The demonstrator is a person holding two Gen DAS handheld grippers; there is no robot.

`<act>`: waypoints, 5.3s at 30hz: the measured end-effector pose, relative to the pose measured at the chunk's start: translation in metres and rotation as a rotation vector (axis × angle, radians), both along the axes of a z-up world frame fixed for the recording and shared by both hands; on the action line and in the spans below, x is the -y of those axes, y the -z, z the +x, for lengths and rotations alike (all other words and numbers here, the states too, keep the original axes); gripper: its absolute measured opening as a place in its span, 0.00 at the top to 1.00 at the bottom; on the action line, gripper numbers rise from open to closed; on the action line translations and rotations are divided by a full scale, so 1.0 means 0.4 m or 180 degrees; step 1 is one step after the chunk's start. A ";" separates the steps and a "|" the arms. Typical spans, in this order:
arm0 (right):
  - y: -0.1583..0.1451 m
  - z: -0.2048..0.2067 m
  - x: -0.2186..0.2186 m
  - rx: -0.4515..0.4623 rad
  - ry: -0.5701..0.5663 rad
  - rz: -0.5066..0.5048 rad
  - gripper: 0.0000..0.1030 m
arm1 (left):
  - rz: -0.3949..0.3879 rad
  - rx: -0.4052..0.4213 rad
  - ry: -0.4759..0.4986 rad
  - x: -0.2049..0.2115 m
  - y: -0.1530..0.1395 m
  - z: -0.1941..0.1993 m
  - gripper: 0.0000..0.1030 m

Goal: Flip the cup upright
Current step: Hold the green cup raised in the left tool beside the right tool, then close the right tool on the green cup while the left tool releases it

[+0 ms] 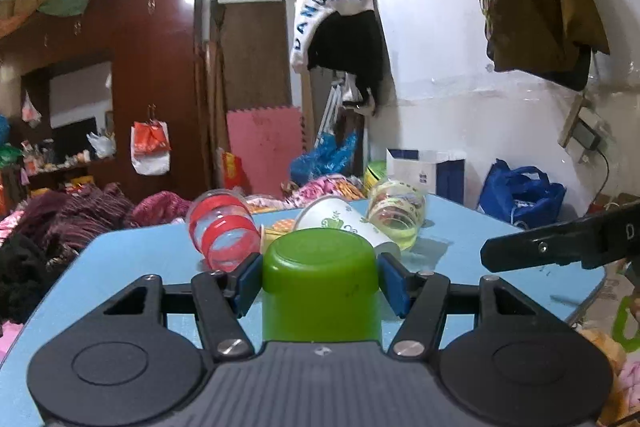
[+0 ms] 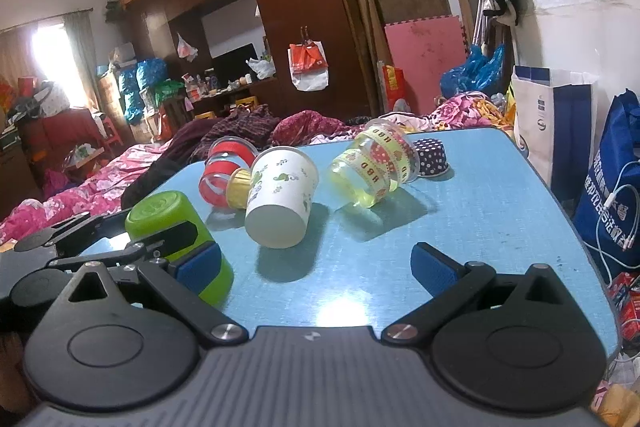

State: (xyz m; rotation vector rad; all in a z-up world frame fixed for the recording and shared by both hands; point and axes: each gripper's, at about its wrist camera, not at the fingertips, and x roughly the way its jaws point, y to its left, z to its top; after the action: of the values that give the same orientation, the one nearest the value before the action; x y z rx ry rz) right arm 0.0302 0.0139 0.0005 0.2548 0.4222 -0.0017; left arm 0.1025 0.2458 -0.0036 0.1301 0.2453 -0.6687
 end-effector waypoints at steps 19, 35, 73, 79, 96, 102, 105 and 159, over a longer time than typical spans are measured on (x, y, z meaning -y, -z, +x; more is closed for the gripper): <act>0.007 0.004 0.009 -0.0024 0.0022 0.0049 0.01 | -0.0305 0.0189 -0.0156 0.018 -0.012 0.033 0.37; 0.013 -0.001 0.003 0.0011 0.0017 0.0099 0.01 | -0.0504 0.0924 -0.0272 -0.017 0.120 -0.073 0.37; 0.016 0.014 -0.027 -0.0169 -0.0115 0.0010 0.01 | 0.0281 -0.0425 0.0130 0.001 -0.094 0.054 0.37; 0.009 0.001 -0.014 -0.0154 -0.0068 0.0009 0.01 | 0.0652 -0.0547 0.0188 0.044 -0.116 0.044 0.38; 0.002 -0.001 -0.003 -0.0134 -0.0054 0.0006 0.01 | 0.0869 -0.0781 0.0127 0.060 -0.119 0.073 0.40; -0.004 0.003 0.000 -0.0104 -0.0022 0.0046 0.01 | 0.0657 -0.0701 0.0150 0.049 -0.130 0.070 0.40; -0.006 0.014 0.001 -0.0116 -0.0033 0.0082 0.01 | 0.0371 -0.0454 0.0195 0.030 -0.126 0.047 0.40; -0.042 0.162 -0.159 -0.0922 -0.0475 0.0463 0.01 | -0.0183 0.0956 -0.0036 -0.028 0.160 -0.169 0.36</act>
State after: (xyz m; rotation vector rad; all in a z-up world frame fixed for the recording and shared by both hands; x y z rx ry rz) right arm 0.0950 0.0776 0.0173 0.3676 0.7303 0.1400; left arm 0.0350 0.2571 -0.0676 0.1718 -0.0619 -0.6353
